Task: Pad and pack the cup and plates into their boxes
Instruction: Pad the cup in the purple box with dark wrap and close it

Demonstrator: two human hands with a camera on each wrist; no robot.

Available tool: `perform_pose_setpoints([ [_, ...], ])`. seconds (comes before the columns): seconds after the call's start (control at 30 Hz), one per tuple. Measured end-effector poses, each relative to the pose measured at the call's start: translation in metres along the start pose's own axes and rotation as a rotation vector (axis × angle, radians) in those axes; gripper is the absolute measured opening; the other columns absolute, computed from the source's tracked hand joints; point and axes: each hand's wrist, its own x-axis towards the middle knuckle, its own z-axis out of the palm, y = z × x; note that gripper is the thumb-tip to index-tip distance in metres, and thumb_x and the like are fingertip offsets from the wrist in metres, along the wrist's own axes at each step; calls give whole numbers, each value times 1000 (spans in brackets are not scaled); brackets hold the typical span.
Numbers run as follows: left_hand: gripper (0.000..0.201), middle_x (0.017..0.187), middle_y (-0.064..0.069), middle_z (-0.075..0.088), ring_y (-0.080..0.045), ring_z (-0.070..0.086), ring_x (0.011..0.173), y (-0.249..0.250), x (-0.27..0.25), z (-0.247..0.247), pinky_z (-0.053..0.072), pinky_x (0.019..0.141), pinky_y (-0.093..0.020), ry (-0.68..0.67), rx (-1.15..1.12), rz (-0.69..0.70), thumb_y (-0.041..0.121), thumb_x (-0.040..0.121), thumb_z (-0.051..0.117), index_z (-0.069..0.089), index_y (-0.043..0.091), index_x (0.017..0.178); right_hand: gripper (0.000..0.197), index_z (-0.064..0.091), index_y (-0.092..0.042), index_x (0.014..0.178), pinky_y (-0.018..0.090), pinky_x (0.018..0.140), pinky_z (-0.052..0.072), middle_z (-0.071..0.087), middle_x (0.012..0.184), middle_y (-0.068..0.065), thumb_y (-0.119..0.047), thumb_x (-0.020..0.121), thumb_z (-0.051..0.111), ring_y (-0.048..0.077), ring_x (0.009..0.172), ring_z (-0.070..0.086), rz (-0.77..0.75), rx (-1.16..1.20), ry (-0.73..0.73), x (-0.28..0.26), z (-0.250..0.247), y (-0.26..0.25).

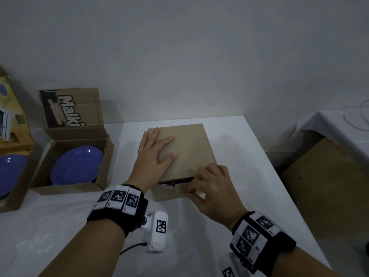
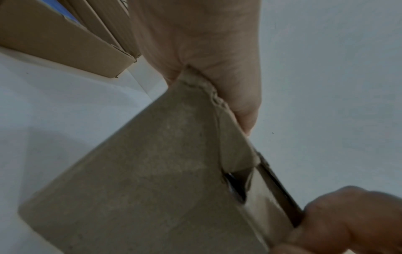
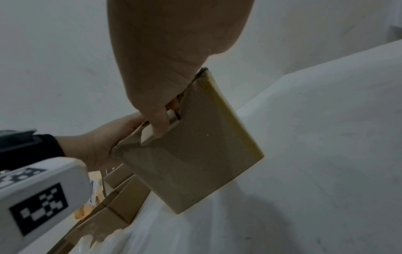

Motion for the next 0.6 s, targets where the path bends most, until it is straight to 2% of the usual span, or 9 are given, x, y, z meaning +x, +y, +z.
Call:
perform_pose_setpoints([
  [0.23,50,158,13,6,-8,-11,145,1,0,-1,4,115,-35,-3,-5,1,50,88,55,41,43,136,13,62,-23,74,36,71,43,56,78,-5,-34,81,58,20,74,53,34,-5,20,2,-1,-1],
  [0.5,51,158,14,5,-8,-12,145,0,0,-1,5,115,-36,-10,-7,-5,50,88,54,40,44,136,10,64,-25,84,37,70,42,56,80,-3,-33,86,58,21,72,52,40,-32,39,4,0,-4],
  [0.6,51,158,14,4,-8,-12,145,0,0,-1,3,114,-35,-13,-3,-5,51,88,54,40,44,136,13,63,-24,90,37,73,42,56,91,1,-35,82,61,22,82,52,75,-47,43,4,0,-4],
])
